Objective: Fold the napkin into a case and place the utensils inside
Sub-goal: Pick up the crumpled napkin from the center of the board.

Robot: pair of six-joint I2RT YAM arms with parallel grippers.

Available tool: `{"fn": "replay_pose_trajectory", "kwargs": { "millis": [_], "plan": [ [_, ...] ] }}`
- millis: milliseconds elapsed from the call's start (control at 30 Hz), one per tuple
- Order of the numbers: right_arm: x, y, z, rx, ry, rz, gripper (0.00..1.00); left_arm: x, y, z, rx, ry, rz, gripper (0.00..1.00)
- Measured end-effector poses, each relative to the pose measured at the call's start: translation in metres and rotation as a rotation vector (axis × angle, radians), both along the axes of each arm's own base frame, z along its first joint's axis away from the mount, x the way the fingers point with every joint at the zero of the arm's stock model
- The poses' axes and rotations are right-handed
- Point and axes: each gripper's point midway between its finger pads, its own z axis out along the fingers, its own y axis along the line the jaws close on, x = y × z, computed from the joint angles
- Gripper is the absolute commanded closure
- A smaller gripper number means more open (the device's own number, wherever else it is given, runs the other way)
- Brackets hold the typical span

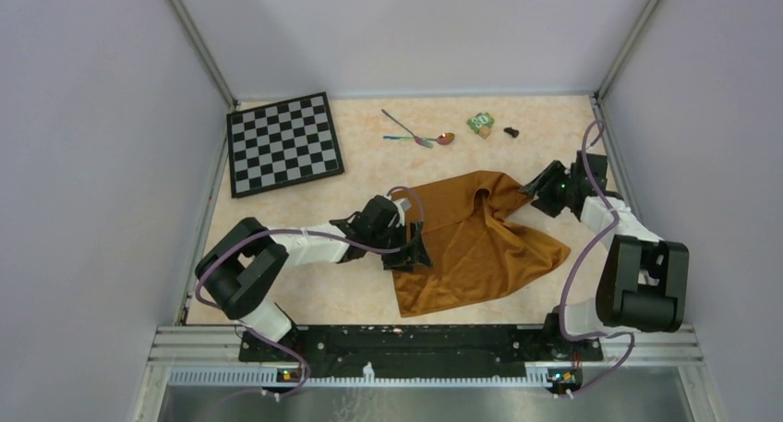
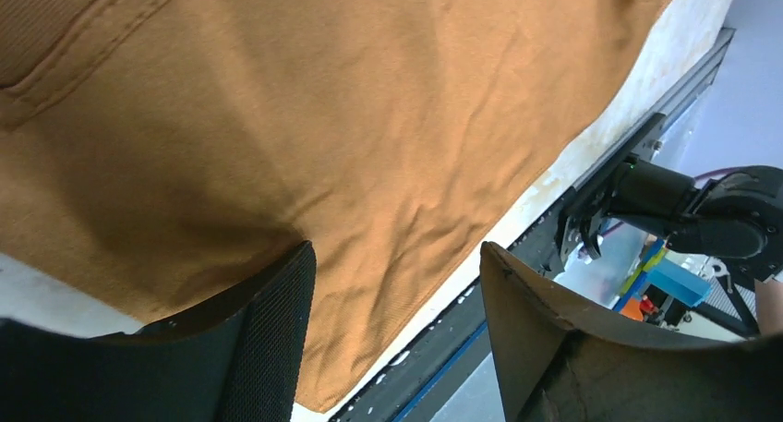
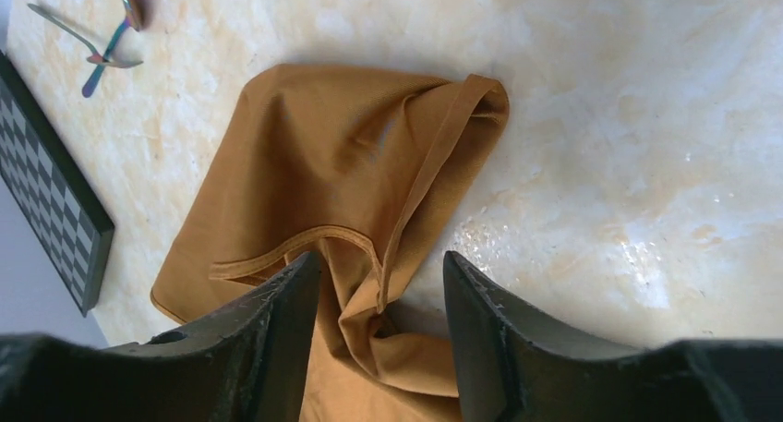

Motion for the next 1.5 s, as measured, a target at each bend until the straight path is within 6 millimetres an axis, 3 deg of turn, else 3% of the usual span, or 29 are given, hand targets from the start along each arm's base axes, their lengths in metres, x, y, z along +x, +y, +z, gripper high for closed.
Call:
{"fn": "replay_pose_trajectory", "kwargs": {
  "millis": [133, 233, 400, 533, 667, 767, 867, 1067, 1267, 1500],
  "plan": [
    [0.001, 0.009, -0.019, 0.049, 0.052, 0.022, 0.54, 0.000, 0.007, -0.007, 0.018, -0.002, 0.040, 0.26],
    [0.002, 0.016, -0.025, 0.066, 0.065, 0.036, 0.57, 0.002, 0.013, -0.002, 0.021, -0.029, 0.073, 0.13],
    [0.005, 0.030, -0.026, 0.093, 0.063, 0.060, 1.00, 0.020, 0.028, 0.013, 0.076, -0.114, 0.176, 0.06],
    [0.006, 0.032, -0.025, 0.106, 0.066, 0.051, 1.00, 0.049, 0.043, 0.025, 0.168, -0.173, 0.257, 0.15],
    [0.006, 0.032, -0.021, 0.108, 0.056, 0.046, 1.00, 0.085, 0.068, 0.035, 0.212, -0.230, 0.346, 0.15],
    [0.007, 0.032, -0.013, 0.106, 0.034, 0.047, 1.00, 0.105, 0.088, 0.031, 0.253, -0.246, 0.394, 0.13],
    [0.007, 0.033, -0.010, 0.110, 0.025, 0.053, 1.00, 0.120, 0.098, 0.021, 0.283, -0.252, 0.407, 0.18],
    [0.007, 0.035, -0.009, 0.118, 0.023, 0.065, 1.00, 0.139, 0.085, 0.009, 0.291, -0.269, 0.367, 0.30],
    [0.006, 0.037, -0.008, 0.122, 0.019, 0.077, 1.00, 0.157, 0.072, 0.005, 0.274, -0.280, 0.363, 0.32],
    [0.007, 0.037, -0.008, 0.119, 0.014, 0.081, 1.00, 0.159, 0.071, 0.002, 0.275, -0.277, 0.365, 0.33]
  ]
}}
